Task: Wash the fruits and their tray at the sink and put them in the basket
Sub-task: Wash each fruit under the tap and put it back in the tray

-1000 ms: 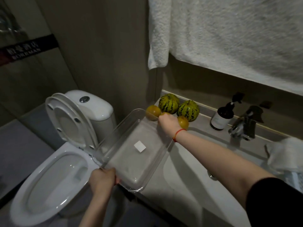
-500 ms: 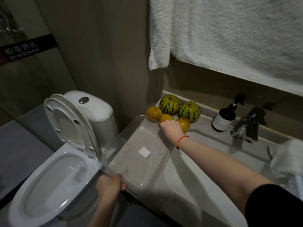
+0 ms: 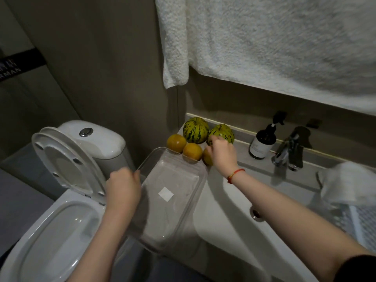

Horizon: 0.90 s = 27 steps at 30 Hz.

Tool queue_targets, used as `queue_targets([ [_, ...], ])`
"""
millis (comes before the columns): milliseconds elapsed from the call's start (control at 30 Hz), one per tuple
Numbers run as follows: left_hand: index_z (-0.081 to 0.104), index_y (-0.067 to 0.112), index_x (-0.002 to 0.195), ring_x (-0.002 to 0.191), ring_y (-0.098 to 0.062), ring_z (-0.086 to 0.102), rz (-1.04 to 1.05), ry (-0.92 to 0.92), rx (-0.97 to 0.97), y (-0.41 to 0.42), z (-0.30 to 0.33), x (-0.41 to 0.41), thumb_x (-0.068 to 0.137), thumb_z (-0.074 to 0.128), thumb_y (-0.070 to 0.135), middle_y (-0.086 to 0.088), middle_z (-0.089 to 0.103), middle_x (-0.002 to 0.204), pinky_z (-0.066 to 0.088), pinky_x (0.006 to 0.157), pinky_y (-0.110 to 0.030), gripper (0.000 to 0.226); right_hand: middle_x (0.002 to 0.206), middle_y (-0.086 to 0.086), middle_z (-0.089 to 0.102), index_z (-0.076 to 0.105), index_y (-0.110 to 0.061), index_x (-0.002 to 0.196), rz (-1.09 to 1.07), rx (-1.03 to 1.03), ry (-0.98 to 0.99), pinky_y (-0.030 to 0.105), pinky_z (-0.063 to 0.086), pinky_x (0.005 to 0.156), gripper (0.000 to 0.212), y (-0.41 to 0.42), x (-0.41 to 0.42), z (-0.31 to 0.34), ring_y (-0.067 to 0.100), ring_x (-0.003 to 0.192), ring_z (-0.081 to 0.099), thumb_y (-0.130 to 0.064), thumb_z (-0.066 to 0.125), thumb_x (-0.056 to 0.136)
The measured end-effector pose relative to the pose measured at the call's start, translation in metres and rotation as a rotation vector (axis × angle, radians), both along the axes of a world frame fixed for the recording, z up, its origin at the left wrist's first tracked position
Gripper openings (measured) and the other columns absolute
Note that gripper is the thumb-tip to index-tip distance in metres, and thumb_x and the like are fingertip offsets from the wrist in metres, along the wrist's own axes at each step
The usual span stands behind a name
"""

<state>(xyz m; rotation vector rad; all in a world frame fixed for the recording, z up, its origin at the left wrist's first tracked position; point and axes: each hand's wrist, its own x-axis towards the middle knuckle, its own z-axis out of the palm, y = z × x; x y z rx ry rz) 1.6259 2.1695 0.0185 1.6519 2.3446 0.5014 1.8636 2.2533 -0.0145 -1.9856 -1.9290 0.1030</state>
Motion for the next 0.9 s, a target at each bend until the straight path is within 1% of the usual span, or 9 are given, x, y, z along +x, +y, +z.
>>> queue_targets([
  [100,0.064,0.005,0.1,0.092,-0.036,0.062,-0.312,-0.139,0.03,0.051,0.005,0.048,0.09,0.056,0.017,-0.02,0.065,0.097,0.05,0.078,-0.039,0.017,0.118,0.02,0.057,0.049,-0.005,0.123,-0.129,-0.116,0.204,0.044,0.049,0.081,0.042,0.002,0.027,-0.001,0.04,0.106,0.056,-0.031,0.057,0.091],
  [167,0.061,0.008,0.113,0.101,-0.034,0.061,-0.485,-0.14,-0.052,0.08,-0.001,0.083,0.088,0.059,0.016,-0.018,0.064,0.109,0.05,0.085,-0.04,0.027,0.119,0.021,0.058,0.048,-0.003,0.124,-0.179,-0.219,0.339,0.044,0.049,0.087,0.048,0.006,0.04,-0.009,0.037,0.109,0.056,-0.033,0.062,0.088],
  [267,0.049,0.011,0.129,0.118,-0.031,0.053,-0.665,0.052,-0.157,0.11,-0.019,0.126,0.086,0.062,0.022,-0.014,0.056,0.127,0.048,0.09,-0.038,0.047,0.119,0.021,0.06,0.052,-0.002,0.121,-0.196,-0.343,0.492,0.037,0.048,0.087,0.049,0.011,0.048,-0.02,0.036,0.11,0.056,-0.033,0.065,0.086],
  [367,0.039,0.009,0.136,0.127,-0.03,0.043,-0.793,0.304,-0.22,0.129,-0.039,0.15,0.083,0.066,0.03,-0.013,0.048,0.137,0.039,0.099,-0.037,0.063,0.118,0.021,0.061,0.055,0.001,0.12,-0.169,-0.404,0.5,0.038,0.048,0.089,0.05,0.017,0.047,-0.027,0.036,0.108,0.056,-0.035,0.064,0.086],
  [433,0.035,0.008,0.138,0.129,-0.028,0.04,-0.828,0.394,-0.235,0.137,-0.05,0.159,0.08,0.068,0.037,-0.011,0.046,0.139,0.033,0.103,-0.035,0.073,0.117,0.021,0.062,0.057,0.002,0.118,-0.146,-0.434,0.485,0.038,0.047,0.088,0.049,0.021,0.046,-0.031,0.035,0.107,0.057,-0.036,0.062,0.088],
  [533,0.036,0.007,0.137,0.128,-0.025,0.041,-0.841,0.446,-0.21,0.144,-0.061,0.166,0.075,0.072,0.043,-0.009,0.049,0.137,0.031,0.103,-0.031,0.079,0.112,0.022,0.063,0.06,0.002,0.112,-0.142,-0.464,0.462,0.032,0.042,0.074,0.045,0.026,0.042,-0.035,0.035,0.103,0.059,-0.036,0.062,0.088],
  [667,0.037,0.008,0.135,0.126,-0.024,0.042,-0.844,0.447,-0.219,0.145,-0.069,0.172,0.07,0.077,0.046,-0.007,0.049,0.136,0.03,0.103,-0.031,0.085,0.115,0.021,0.063,0.061,0.0,0.112,-0.144,-0.475,0.523,0.029,0.042,0.077,0.036,0.028,0.036,-0.04,0.034,0.106,0.058,-0.026,0.061,0.087],
  [800,0.045,0.011,0.126,0.12,-0.024,0.047,-0.809,0.383,-0.177,0.146,-0.072,0.172,0.068,0.078,0.042,-0.008,0.056,0.127,0.032,0.099,-0.03,0.073,0.116,0.021,0.063,0.062,-0.002,0.112,-0.122,-0.432,0.592,0.031,0.043,0.082,0.031,0.025,0.035,-0.04,0.034,0.109,0.057,-0.021,0.06,0.087],
  [900,0.05,0.012,0.117,0.115,-0.025,0.05,-0.783,0.311,-0.099,0.143,-0.069,0.171,0.07,0.074,0.035,-0.009,0.06,0.118,0.034,0.095,-0.03,0.058,0.114,0.019,0.064,0.061,-0.003,0.113,-0.157,-0.369,0.688,0.031,0.044,0.083,0.036,0.018,0.037,-0.04,0.032,0.108,0.058,-0.024,0.066,0.084],
])
